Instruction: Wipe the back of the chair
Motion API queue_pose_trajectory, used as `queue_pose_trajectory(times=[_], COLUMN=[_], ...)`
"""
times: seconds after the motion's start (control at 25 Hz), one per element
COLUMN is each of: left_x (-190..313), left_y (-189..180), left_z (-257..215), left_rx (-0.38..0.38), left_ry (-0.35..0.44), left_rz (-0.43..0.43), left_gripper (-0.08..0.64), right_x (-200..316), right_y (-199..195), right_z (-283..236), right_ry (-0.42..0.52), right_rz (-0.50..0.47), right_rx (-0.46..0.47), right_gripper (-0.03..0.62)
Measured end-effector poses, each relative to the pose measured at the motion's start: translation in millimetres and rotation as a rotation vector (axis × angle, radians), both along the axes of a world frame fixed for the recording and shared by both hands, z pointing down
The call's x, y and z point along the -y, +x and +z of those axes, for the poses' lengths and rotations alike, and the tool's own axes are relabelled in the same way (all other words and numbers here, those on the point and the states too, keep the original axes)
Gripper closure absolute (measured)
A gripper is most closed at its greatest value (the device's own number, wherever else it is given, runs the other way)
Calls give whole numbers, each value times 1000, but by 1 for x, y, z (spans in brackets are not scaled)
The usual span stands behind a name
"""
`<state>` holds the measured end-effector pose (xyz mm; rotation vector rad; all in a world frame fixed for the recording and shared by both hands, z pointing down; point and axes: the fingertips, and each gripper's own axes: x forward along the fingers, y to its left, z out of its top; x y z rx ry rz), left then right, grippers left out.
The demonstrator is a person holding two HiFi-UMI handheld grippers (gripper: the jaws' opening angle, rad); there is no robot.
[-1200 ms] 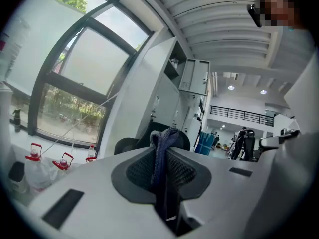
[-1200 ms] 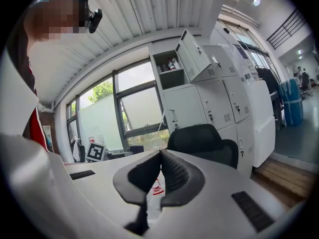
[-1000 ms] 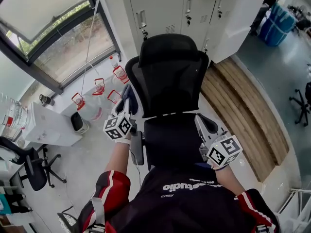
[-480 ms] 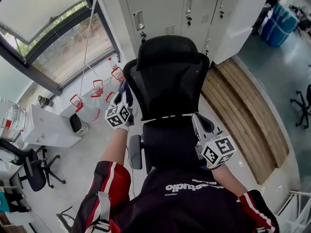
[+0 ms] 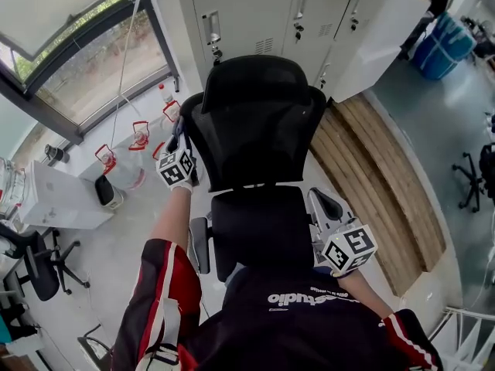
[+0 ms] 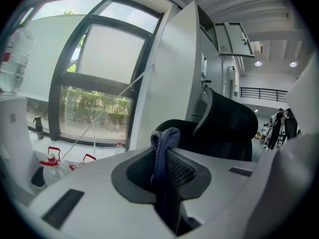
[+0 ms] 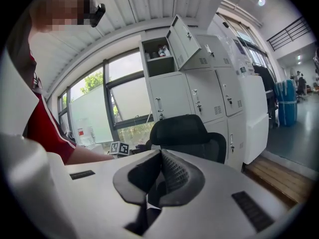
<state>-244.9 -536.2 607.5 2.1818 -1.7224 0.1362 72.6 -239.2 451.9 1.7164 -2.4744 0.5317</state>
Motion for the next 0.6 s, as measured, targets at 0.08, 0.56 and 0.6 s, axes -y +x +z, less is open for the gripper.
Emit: queue_pose_trajectory(times=[0.08, 0.56, 0.6], left_x=[6, 25, 24], left_y=[5, 83, 91], left_z=[6, 17, 17], left_rx=[6, -9, -10], left_ry=[-14, -35, -34], left_rz=[-12, 28, 34], left_gripper=[497, 497, 497], right_x=[2, 10, 9], right_y=[7, 52, 57], right_z=[2, 5, 4], right_ry=[-7, -8, -6], right_rz=[-4, 46, 55], right_rx=[1, 36, 39], right_gripper=[577, 577, 577])
